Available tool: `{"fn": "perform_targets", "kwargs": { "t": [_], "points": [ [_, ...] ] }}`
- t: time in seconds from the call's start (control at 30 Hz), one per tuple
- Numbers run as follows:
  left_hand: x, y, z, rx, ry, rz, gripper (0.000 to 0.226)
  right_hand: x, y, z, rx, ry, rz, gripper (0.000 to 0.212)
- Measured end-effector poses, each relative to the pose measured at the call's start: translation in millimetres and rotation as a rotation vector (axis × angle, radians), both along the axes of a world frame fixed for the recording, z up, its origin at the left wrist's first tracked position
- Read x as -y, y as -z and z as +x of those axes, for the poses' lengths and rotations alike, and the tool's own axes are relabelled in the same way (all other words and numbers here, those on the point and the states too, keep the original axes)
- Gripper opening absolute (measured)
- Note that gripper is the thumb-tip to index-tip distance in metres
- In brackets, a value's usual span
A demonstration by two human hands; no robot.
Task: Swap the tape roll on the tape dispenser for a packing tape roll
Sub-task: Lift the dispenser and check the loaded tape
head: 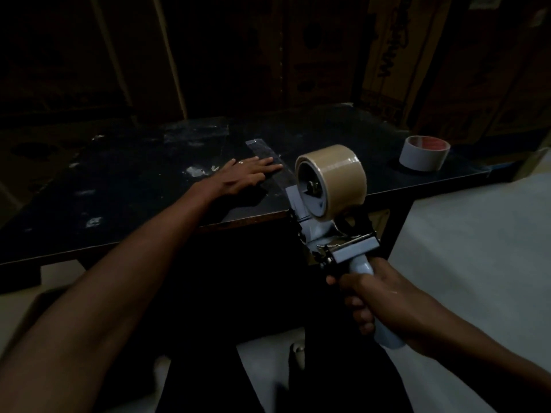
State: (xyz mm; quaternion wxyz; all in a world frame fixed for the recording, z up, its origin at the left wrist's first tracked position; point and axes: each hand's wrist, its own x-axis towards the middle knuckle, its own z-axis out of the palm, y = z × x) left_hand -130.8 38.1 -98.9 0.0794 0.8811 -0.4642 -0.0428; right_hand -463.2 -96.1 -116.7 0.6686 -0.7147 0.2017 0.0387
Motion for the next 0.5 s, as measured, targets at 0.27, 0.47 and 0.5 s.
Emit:
{"fn": "perform_targets", "kwargs": {
  "t": [0.27,0.47,0.5],
  "points": [
    [-3,-2,-3,0.003,0.013,-0.007,0.047,1,27,1,-0.032,0.031,-0.19,0.018],
    [-5,-7,-14,0.025,0.033,-0.007,0.064,-23,70,-11,-0.214,-0.056,-0.283,0.019],
    [-5,-8,-16,0.016,0.019,-0.002,0.065,-26,68,-7,-0.196,-0.063,-0.252,0.02]
  ]
}}
